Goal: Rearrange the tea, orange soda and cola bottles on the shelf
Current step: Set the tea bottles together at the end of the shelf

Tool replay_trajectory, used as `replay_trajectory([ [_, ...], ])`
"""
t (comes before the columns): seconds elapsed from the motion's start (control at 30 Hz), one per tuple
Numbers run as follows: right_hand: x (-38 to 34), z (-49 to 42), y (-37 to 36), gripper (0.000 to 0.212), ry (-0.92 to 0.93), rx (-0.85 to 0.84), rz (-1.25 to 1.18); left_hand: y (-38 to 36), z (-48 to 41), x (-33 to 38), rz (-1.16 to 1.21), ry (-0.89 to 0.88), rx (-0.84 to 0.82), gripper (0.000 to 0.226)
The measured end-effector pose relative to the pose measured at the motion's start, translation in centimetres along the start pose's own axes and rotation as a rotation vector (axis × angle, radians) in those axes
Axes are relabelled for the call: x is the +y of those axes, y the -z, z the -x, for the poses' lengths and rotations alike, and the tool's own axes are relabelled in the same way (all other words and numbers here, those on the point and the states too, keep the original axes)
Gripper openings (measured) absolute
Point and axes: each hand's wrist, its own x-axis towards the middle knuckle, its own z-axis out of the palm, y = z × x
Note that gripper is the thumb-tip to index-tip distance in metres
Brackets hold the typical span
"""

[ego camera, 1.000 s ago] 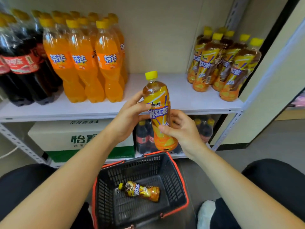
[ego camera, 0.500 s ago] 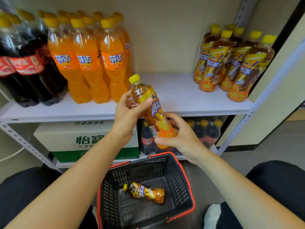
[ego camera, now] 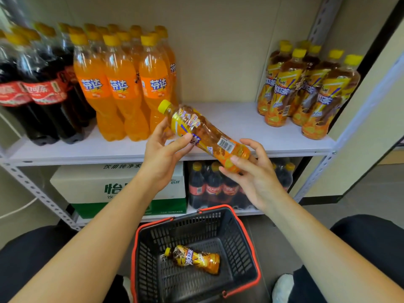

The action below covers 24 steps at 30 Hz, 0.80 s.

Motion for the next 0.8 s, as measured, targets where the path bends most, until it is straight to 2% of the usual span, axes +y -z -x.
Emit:
replay_trajectory([
  [0.13, -0.62, 0.02, -0.17, 0.060, 0.040, 0.014, 0.008, -0.02, 0.34, 0.30, -0.088, -0.010, -0.043, 0.043],
  [0.23, -0.53, 0.05, -0.34, 0.052, 0.035, 0.090, -0.006, 0.25, 0.15, 0.23, -0.011, 0.040, -0.084, 0.026],
  [0.27, -0.47, 0.04, -0.38, 0.050, 0.026, 0.110, -0.019, 0.21, 0.12, 0.22, 0.022, 0.049, -0.097, 0.026],
  [0.37, -0.35, 0.02, -0.46, 0.051, 0.010, 0.118, -0.027, -0.09, 0.14, 0.38, 0.030, 0.033, -0.091, 0.056],
  [0.47, -0.33, -0.06, -0.53, 0.053, -0.055, 0.107, -0.004, -0.09, 0.16, 0.51, 0.070, 0.010, -0.090, 0.065],
  [0.57, -0.33, 0.00, -0.36, 0.062, -0.166, 0.115, 0.020, -0.12, 0.40, 0.50, 0.092, 0.010, -0.064, 0.063],
  [0.63, -0.32, 0.05, -0.07, 0.065, -0.193, 0.070, 0.048, -0.21, 0.56, 0.64, 0.050, -0.006, -0.065, 0.053],
  [0.7, -0.35, 0.15, 0.18, 0.060, -0.203, 0.014, 0.094, -0.17, 0.59, 0.76, 0.017, -0.024, -0.065, 0.042],
  [0.8, -0.31, 0.02, 0.36, 0.048, -0.216, -0.024, 0.210, 0.09, 0.54, 0.93, 0.030, -0.031, -0.066, 0.043],
])
